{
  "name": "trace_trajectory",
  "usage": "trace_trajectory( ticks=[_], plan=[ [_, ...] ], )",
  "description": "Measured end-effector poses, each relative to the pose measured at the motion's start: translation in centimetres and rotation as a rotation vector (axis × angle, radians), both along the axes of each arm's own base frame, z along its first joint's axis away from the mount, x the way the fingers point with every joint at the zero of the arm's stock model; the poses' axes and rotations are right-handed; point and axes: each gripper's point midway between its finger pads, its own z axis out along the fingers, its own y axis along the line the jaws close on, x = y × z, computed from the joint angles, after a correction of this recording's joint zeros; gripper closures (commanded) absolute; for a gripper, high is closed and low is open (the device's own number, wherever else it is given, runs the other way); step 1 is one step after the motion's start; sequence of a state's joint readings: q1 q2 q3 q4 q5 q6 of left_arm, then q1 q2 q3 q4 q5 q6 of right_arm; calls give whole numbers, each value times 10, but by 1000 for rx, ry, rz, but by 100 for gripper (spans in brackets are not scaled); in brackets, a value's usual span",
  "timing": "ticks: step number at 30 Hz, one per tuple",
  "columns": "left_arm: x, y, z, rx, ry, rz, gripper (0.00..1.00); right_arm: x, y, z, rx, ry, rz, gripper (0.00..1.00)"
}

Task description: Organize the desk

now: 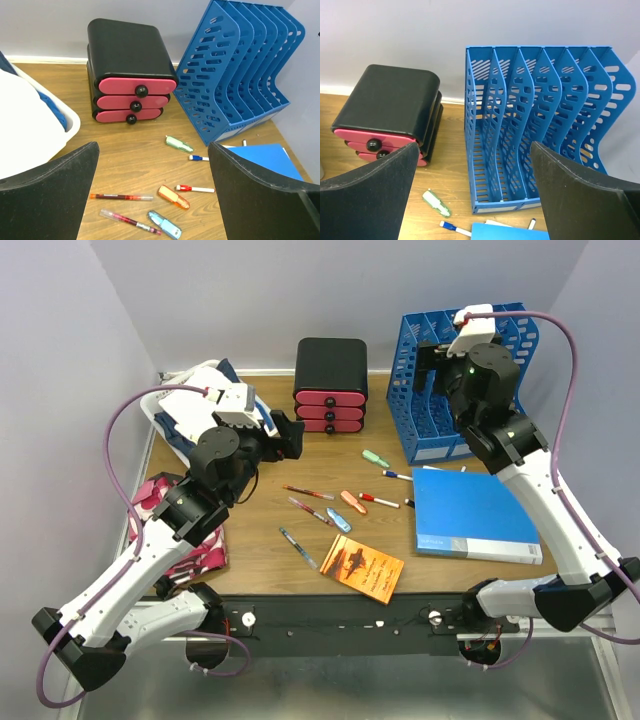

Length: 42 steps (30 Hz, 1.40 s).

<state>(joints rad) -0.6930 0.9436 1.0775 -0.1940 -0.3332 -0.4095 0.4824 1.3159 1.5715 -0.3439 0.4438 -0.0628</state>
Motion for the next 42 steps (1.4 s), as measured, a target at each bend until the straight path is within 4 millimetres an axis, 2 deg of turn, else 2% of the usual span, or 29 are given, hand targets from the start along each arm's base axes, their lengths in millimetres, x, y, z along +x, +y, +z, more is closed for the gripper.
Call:
trace_trajectory(
  ticks=[5, 8, 13, 18, 23, 26, 30, 37, 39, 42],
  plan=[
    [-2, 1, -2, 13, 15, 0, 1, 0, -2, 1, -18, -7, -4, 0],
    [-2, 1, -3, 7, 22, 0, 1, -1, 4, -4, -70, -2, 52, 0],
    [-3, 1, -7, -5, 42, 1, 1, -25, 40, -31, -234, 20, 368, 0],
    [-4, 0, -22, 14, 96, 3, 1, -39, 59, -47, -247, 52, 515, 0],
    [-2, -3, -46, 35, 192, 5, 1, -51, 72, -83, -182, 183, 657, 0],
    [-5, -10, -63, 32, 268, -17, 1, -52, 74, -117, -98, 317, 747, 0],
    [-8, -22, -78, -4, 338, -61, 1, -53, 78, -157, -36, 467, 831, 0],
    [-15, -46, -144, 0, 548, -120, 1, -72, 86, -225, -81, 664, 985, 2],
    [-18, -48, -158, 10, 593, -125, 1, -78, 85, -243, -118, 712, 1018, 3],
    [-24, -47, -172, 18, 634, -126, 1, -98, 93, -265, -163, 779, 1086, 5]
  ],
)
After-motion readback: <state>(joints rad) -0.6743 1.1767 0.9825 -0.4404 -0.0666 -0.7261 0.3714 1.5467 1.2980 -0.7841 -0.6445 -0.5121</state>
